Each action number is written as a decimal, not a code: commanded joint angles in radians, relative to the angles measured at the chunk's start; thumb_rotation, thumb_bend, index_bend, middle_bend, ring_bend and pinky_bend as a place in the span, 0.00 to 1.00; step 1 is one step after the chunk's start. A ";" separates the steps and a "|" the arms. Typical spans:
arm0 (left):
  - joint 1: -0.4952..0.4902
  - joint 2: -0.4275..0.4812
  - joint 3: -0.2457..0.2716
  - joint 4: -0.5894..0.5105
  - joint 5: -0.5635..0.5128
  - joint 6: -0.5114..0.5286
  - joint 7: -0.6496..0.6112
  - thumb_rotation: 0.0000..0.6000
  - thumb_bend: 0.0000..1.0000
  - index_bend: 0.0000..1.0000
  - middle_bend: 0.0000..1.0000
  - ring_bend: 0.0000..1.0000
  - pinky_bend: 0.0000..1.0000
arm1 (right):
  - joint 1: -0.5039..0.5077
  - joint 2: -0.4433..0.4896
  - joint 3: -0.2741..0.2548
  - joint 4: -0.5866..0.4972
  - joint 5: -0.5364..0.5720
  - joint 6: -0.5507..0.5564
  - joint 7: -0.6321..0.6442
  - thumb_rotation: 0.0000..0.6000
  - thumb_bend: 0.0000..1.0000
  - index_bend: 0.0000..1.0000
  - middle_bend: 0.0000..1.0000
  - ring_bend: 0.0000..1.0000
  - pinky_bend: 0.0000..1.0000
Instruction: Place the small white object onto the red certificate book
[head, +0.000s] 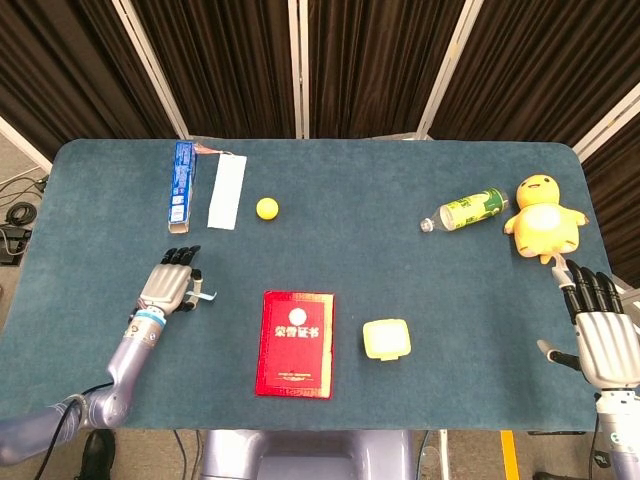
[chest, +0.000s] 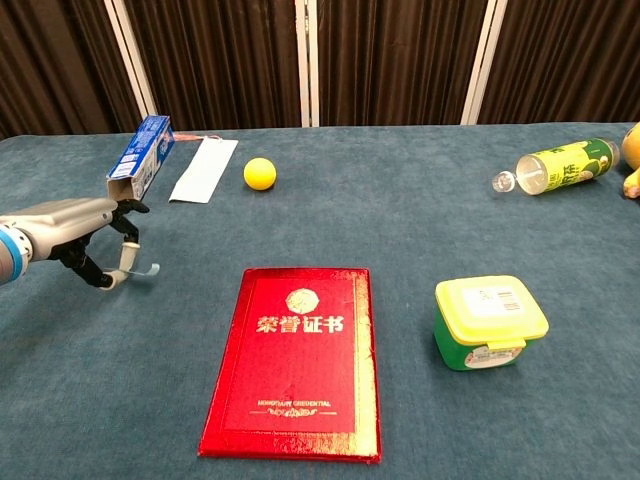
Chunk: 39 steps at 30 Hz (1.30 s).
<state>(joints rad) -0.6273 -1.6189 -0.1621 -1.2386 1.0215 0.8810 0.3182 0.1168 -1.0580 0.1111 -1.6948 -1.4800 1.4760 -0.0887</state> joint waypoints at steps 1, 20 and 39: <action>-0.005 0.024 -0.012 -0.047 0.027 0.022 -0.016 1.00 0.44 0.63 0.00 0.00 0.00 | 0.002 0.000 0.000 -0.001 0.000 -0.002 0.001 1.00 0.00 0.00 0.00 0.00 0.00; -0.176 -0.026 -0.048 -0.160 0.070 -0.022 0.138 1.00 0.44 0.64 0.00 0.00 0.00 | 0.007 0.006 0.012 0.005 0.022 -0.008 0.020 1.00 0.00 0.00 0.00 0.00 0.00; -0.263 -0.118 0.110 -0.035 0.517 0.043 -0.067 1.00 0.44 0.63 0.00 0.00 0.00 | 0.008 0.004 0.012 0.012 0.033 -0.011 0.017 1.00 0.00 0.00 0.00 0.00 0.00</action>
<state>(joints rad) -0.8789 -1.7222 -0.0747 -1.3001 1.5059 0.9055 0.2799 0.1244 -1.0539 0.1233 -1.6829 -1.4465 1.4654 -0.0720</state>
